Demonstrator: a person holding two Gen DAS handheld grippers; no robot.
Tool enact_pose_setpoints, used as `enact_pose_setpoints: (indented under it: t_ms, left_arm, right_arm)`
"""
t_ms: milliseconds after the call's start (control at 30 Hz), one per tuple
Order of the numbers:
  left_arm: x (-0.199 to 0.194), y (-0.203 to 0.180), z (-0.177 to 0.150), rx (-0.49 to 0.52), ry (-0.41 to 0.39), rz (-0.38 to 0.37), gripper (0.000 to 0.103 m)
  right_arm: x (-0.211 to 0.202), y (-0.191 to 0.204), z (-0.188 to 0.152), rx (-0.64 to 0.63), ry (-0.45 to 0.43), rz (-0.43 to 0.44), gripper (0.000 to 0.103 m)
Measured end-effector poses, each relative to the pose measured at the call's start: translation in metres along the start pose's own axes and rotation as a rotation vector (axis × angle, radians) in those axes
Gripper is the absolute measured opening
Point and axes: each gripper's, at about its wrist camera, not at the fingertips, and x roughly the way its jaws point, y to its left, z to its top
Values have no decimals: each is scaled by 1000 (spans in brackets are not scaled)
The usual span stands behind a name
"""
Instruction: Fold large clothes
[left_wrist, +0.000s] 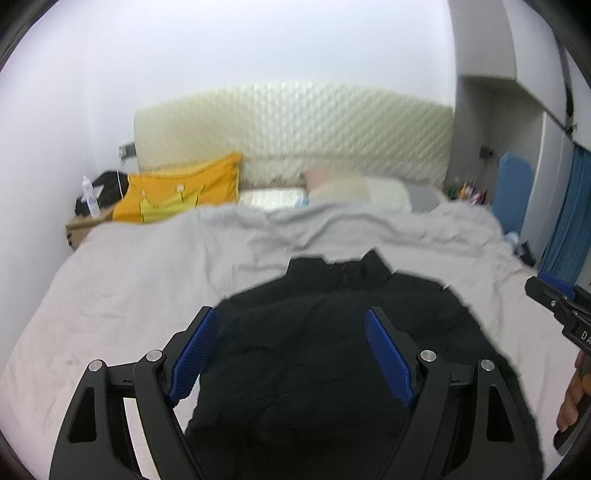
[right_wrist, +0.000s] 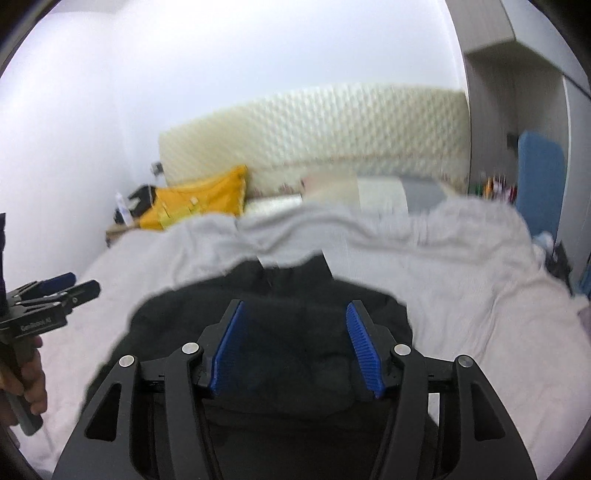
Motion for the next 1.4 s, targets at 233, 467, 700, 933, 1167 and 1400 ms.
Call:
enact_pose_setpoints:
  t_ms: [233,467,700,933,1167,1400]
  left_arm:
    - [-114,-8,56,15,-113,7,82]
    - [-221,-7,59,9,-162,-52,82]
    - [-271,-9,-6,15,-104,-89,82]
    - [-267,-12,-85,48,-50,-94,82]
    - [-226,-14,-142,49,-22,-81,82]
    - [-186,7,-173,-4,24,-53,82]
  right_arm:
    - [-96,33,48,-14,-118,4,55]
    - [-173,49,66,17,-99,-22,55]
    - [-219,56,27,0,-87,10,55]
    - [-228,46,-40,29,-43,40,55]
    - [-212,36,-93,24,10,25,55]
    - [-174,10,-137,47,133,12,55]
